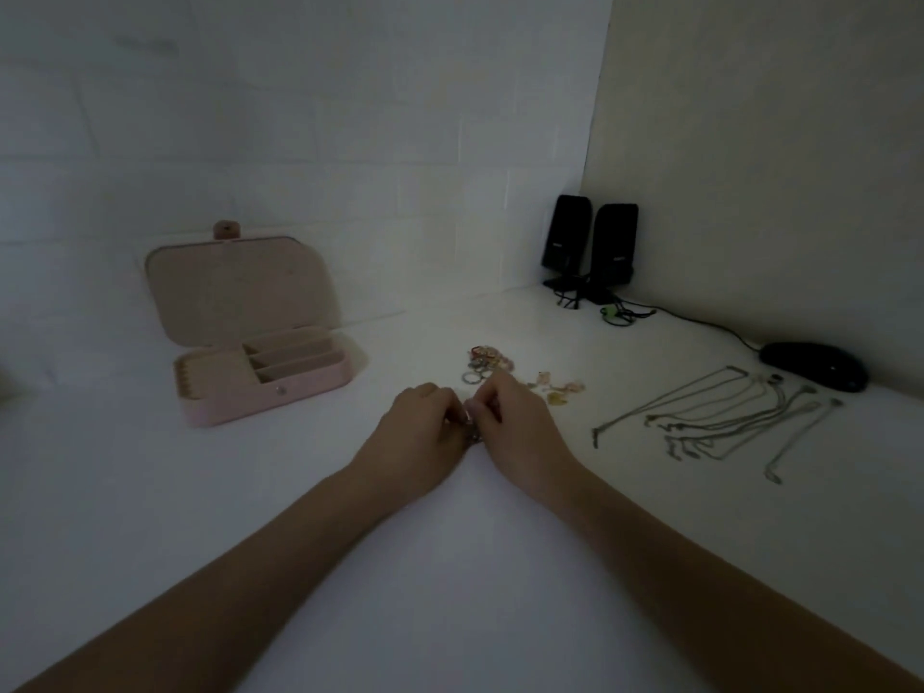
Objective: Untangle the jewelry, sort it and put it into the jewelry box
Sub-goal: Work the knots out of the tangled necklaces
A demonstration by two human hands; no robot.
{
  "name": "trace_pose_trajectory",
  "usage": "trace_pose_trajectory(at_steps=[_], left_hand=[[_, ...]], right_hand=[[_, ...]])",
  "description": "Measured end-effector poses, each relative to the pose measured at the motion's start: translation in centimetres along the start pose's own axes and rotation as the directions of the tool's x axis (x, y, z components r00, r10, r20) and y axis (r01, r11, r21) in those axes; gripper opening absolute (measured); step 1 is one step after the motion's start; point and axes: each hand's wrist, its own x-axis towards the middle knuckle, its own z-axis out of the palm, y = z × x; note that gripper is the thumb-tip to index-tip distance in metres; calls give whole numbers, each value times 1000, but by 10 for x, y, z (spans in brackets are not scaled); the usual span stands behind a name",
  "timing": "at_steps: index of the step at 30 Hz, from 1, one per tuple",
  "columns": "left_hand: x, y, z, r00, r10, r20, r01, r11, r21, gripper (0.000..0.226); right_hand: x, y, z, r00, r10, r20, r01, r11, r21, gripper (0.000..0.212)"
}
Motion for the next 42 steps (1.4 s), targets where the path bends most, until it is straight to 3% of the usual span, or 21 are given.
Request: trace_pose_trajectory(at_steps=[2, 5, 8, 10, 12, 13, 14, 18, 24, 27, 29, 31, 38, 42], left_hand=[[0, -3, -3, 997, -68, 42, 76, 973, -216, 6], [-1, -6, -6, 996, -84, 41, 93, 945, -312, 7], [0, -5, -7, 983, -185, 19, 170, 855, -490, 12], [2, -1, -10, 954, -290, 72, 248, 638, -729, 19], [5, 4, -14, 910, -349, 224, 300, 182, -936, 19], [6, 4, -16, 886, -362, 291, 312, 1, -950, 18], [6, 3, -17, 865, -367, 341, 329, -98, -939, 19], [9, -5, -18, 856, -326, 401, 317, -283, -905, 22], [17, -21, -29, 864, -328, 383, 219, -439, -871, 24], [19, -21, -37, 879, -336, 339, 188, -409, -893, 26], [19, -21, -38, 891, -322, 321, 189, -381, -905, 26], [18, -22, -37, 901, -300, 313, 201, -351, -915, 24], [18, -26, -44, 916, -307, 259, 173, -282, -944, 30], [18, -34, -55, 908, -381, 174, 114, -174, -978, 26]], right_hand=[[2, -2, 2, 999, 38, -30, -32, 984, 176, 10], [3, -7, 4, 997, 68, -47, -45, 920, 389, 13], [4, -12, -1, 986, 165, -19, -116, 765, 633, 22], [8, -16, -9, 956, 277, 101, -233, 501, 834, 28], [12, -18, -20, 901, 332, 279, -346, 164, 924, 31], [13, -17, -25, 880, 333, 339, -378, 60, 924, 31], [14, -16, -27, 870, 322, 373, -400, 19, 916, 31], [13, -10, -27, 870, 245, 428, -456, 67, 887, 30], [11, -11, -37, 862, 204, 464, -503, 238, 831, 27], [9, -12, -42, 872, 235, 430, -489, 464, 738, 20], [8, -12, -41, 904, 240, 355, -415, 700, 581, 24], [5, -14, -40, 933, 202, 298, -324, 832, 450, 29], [3, -14, -44, 982, 124, 144, -169, 917, 361, 49], [4, -12, -46, 978, 94, 184, -150, 936, 320, 67]])
